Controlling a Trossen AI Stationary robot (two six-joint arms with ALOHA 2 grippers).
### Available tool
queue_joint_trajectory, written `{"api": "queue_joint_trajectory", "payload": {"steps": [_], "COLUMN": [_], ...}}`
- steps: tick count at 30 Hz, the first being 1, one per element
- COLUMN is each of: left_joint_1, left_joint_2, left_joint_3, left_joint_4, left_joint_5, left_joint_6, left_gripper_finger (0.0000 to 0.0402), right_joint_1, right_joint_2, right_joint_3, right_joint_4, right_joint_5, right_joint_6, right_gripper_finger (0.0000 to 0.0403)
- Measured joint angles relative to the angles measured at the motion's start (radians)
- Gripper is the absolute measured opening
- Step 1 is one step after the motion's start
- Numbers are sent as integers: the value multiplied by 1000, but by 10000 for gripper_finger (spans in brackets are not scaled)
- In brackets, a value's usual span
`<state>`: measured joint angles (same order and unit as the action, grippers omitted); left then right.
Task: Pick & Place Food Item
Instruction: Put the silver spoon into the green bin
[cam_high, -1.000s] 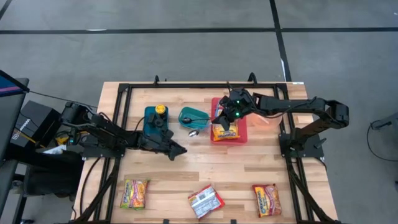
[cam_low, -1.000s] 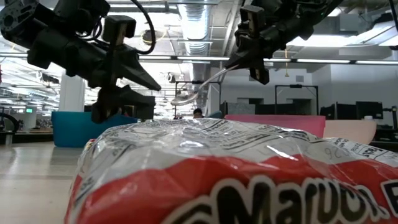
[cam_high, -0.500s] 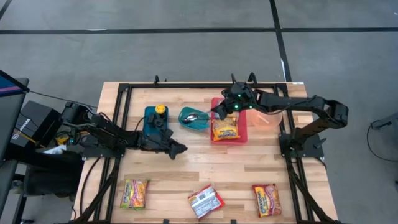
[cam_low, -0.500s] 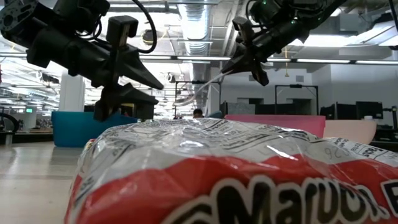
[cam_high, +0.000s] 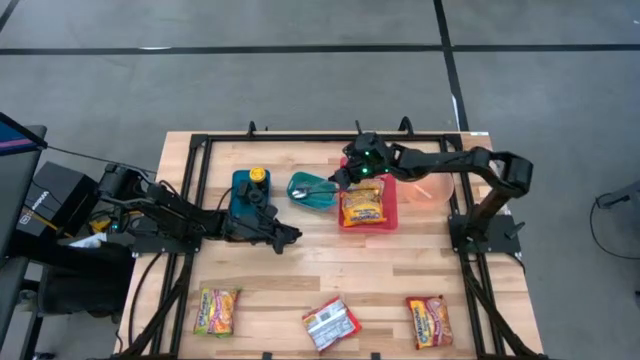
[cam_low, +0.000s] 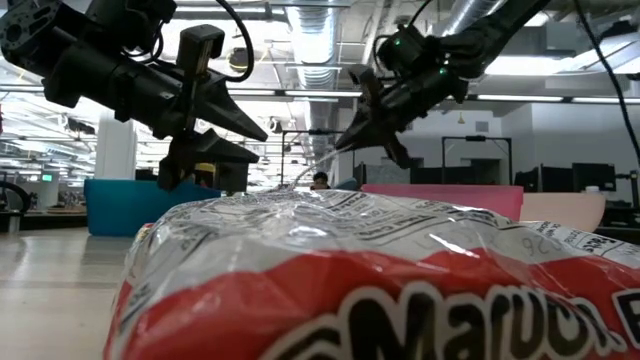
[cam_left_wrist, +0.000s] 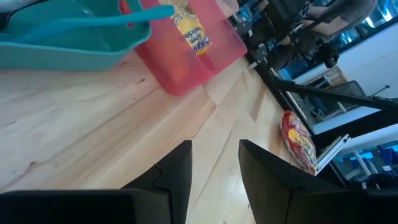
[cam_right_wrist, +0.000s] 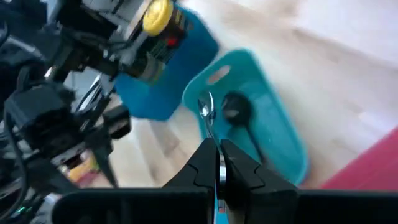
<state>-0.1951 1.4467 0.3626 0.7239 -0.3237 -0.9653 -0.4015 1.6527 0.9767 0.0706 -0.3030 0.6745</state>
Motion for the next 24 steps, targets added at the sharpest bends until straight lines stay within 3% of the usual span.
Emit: {"api": "queue_joint_trajectory", "payload": {"steps": [8, 24], "left_joint_1": [0, 0], "left_joint_2": [0, 0], "left_joint_3": [0, 0], "left_joint_4": [2, 11], "left_joint_5": [1, 2], "left_joint_6": [0, 0], "left_gripper_finger": [127, 127], "right_joint_1": [-1, 16], "right_joint_2": [70, 69], "right_joint_3": [16, 13], "right_joint_4": [1, -17], "right_joint_5": [10, 72], "right_joint_6": [71, 131], "right_gripper_finger": [3, 9]}}
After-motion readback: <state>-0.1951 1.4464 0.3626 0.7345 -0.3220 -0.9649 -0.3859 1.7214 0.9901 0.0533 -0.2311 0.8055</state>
